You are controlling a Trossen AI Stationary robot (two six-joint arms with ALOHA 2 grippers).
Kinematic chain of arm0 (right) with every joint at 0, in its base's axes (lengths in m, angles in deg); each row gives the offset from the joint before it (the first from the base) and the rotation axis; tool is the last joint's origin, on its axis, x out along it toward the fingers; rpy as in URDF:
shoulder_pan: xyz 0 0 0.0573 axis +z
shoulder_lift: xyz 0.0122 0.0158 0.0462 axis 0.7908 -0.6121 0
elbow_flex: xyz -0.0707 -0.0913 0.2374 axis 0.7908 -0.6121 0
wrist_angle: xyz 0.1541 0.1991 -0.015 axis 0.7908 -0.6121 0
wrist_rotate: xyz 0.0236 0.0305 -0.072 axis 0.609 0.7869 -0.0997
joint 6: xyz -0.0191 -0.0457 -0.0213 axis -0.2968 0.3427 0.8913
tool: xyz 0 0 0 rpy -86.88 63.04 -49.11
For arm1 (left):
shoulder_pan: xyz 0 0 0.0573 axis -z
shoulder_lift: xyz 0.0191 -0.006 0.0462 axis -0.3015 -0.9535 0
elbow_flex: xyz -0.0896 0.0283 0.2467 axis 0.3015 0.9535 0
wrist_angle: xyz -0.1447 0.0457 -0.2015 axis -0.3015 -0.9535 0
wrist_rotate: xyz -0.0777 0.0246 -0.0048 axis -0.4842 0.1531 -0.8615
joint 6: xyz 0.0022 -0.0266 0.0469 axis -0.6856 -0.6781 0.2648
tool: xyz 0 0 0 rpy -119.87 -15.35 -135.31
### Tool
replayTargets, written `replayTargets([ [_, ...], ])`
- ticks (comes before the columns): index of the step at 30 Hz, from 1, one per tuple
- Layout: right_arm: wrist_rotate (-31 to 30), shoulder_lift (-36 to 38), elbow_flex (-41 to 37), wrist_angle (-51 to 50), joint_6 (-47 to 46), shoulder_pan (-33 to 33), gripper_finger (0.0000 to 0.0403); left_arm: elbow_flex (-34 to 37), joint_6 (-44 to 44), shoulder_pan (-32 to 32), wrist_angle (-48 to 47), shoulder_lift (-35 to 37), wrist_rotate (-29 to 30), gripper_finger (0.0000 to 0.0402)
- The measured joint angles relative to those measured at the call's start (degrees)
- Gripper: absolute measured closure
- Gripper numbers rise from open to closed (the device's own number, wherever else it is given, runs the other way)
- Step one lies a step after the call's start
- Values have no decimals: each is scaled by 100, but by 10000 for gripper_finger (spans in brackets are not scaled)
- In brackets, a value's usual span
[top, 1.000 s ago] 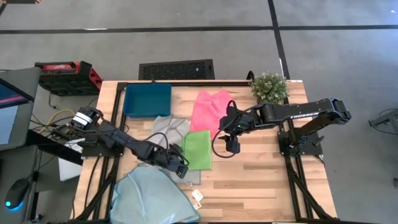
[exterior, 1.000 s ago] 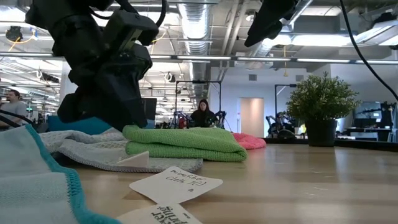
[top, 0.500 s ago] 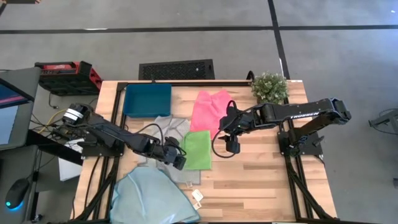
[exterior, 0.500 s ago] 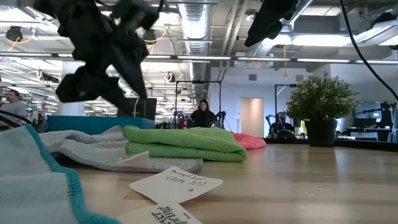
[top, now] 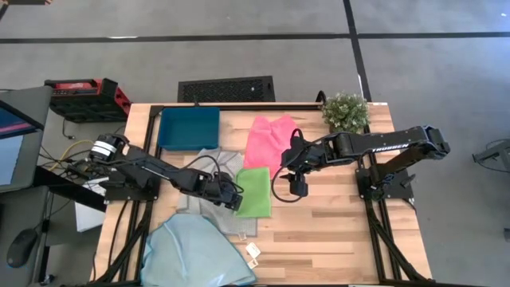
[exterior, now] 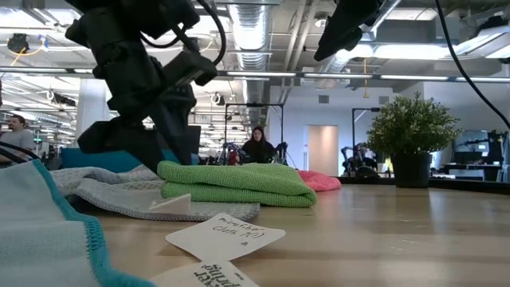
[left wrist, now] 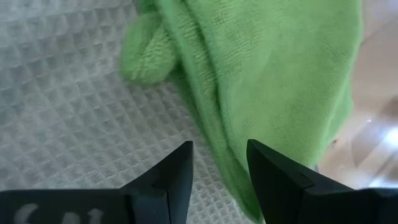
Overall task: Fold microfiber towels
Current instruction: Put the green cloth into the blue bin
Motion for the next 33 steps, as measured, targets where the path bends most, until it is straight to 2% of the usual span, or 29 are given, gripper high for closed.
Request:
replayTargets([
  [7, 0, 0, -2, -5, 0, -90, 182, 4, 191, -136, 64, -140, 0, 259],
  [14, 0, 0, -1, -48, 0, -159, 182, -4, 246, -175, 531, -491, -128, 259],
  [24, 2, 0, 0, -62, -4, -159, 182, -2, 608, -175, 1218, -540, -208, 261],
  [33, 4, 0, -2, -61, 0, -254, 182, -2, 698, -184, 1201, -540, -206, 311],
])
